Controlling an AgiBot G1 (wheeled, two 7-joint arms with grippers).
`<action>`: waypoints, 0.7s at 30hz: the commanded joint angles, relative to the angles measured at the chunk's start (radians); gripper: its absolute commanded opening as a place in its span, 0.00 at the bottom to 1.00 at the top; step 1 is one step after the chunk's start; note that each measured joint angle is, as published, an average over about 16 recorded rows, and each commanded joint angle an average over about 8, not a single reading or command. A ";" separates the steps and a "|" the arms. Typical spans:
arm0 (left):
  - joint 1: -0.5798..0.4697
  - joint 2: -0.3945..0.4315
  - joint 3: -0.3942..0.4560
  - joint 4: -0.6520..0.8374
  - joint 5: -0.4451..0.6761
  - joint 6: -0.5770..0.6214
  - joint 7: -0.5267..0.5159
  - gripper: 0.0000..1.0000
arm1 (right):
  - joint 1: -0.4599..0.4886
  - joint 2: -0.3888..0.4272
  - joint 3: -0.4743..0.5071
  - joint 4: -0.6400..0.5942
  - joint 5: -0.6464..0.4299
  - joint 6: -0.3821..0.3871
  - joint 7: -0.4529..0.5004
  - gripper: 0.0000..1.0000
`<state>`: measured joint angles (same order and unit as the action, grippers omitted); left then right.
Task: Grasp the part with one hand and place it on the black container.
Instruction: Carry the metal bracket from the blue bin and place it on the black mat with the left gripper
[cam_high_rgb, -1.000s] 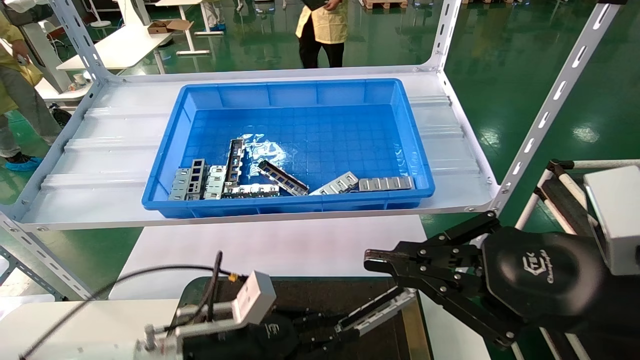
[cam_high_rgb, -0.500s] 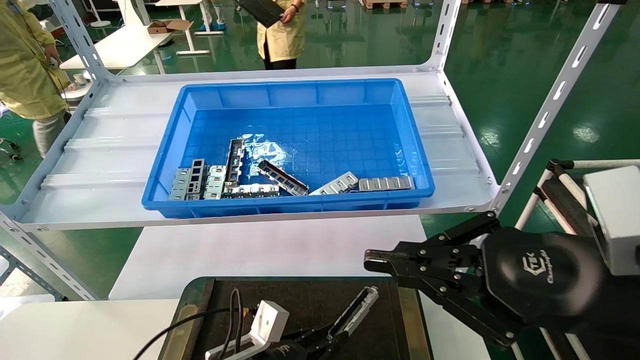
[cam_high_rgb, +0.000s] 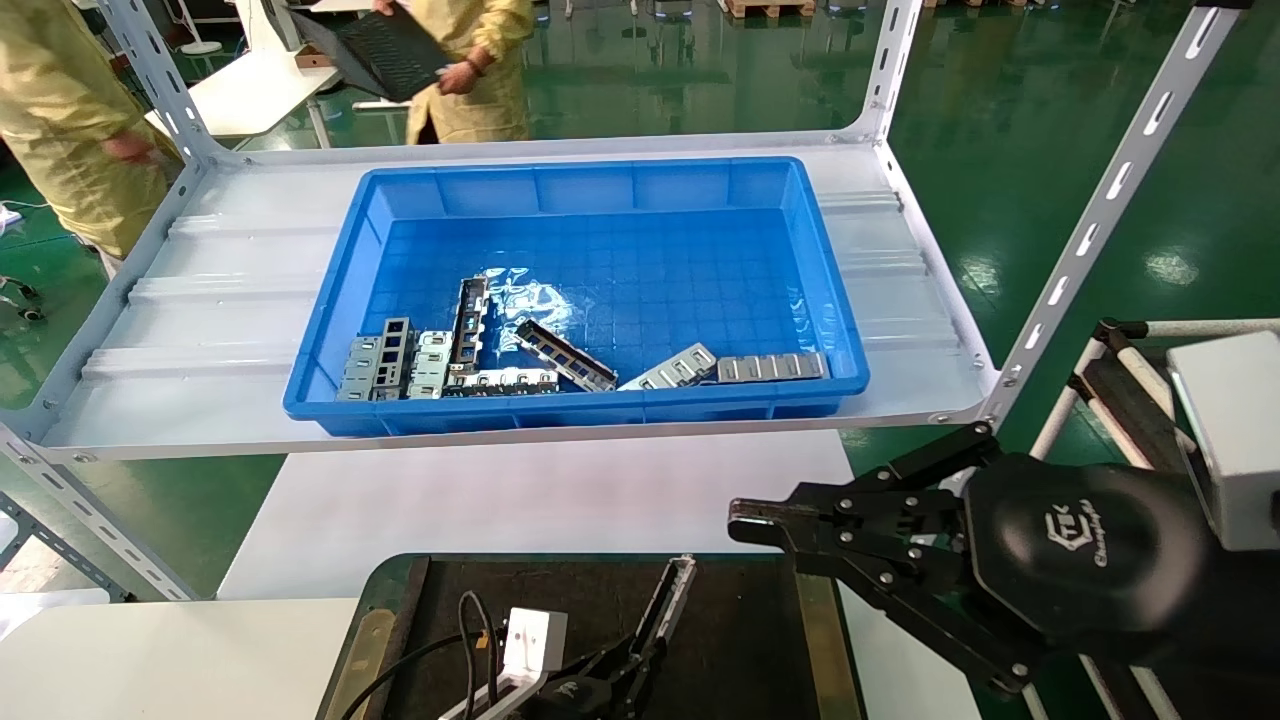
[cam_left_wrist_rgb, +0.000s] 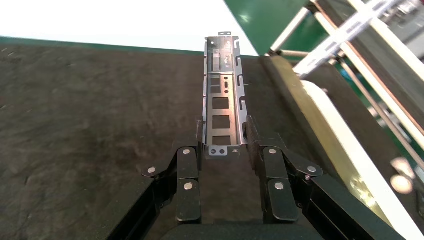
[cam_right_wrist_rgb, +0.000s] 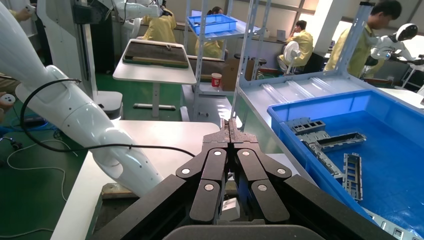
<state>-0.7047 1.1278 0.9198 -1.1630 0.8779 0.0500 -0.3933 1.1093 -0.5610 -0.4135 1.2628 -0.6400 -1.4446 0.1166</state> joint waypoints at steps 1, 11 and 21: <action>0.003 0.017 0.005 0.009 -0.004 -0.039 -0.009 0.00 | 0.000 0.000 0.000 0.000 0.000 0.000 0.000 0.00; 0.009 0.073 0.019 0.025 -0.032 -0.150 -0.029 0.00 | 0.000 0.000 0.000 0.000 0.000 0.000 0.000 0.00; 0.025 0.100 0.046 0.004 -0.075 -0.257 -0.033 0.00 | 0.000 0.000 0.000 0.000 0.000 0.000 0.000 0.00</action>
<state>-0.6810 1.2248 0.9669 -1.1608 0.8008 -0.2037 -0.4256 1.1093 -0.5610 -0.4136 1.2628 -0.6399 -1.4446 0.1165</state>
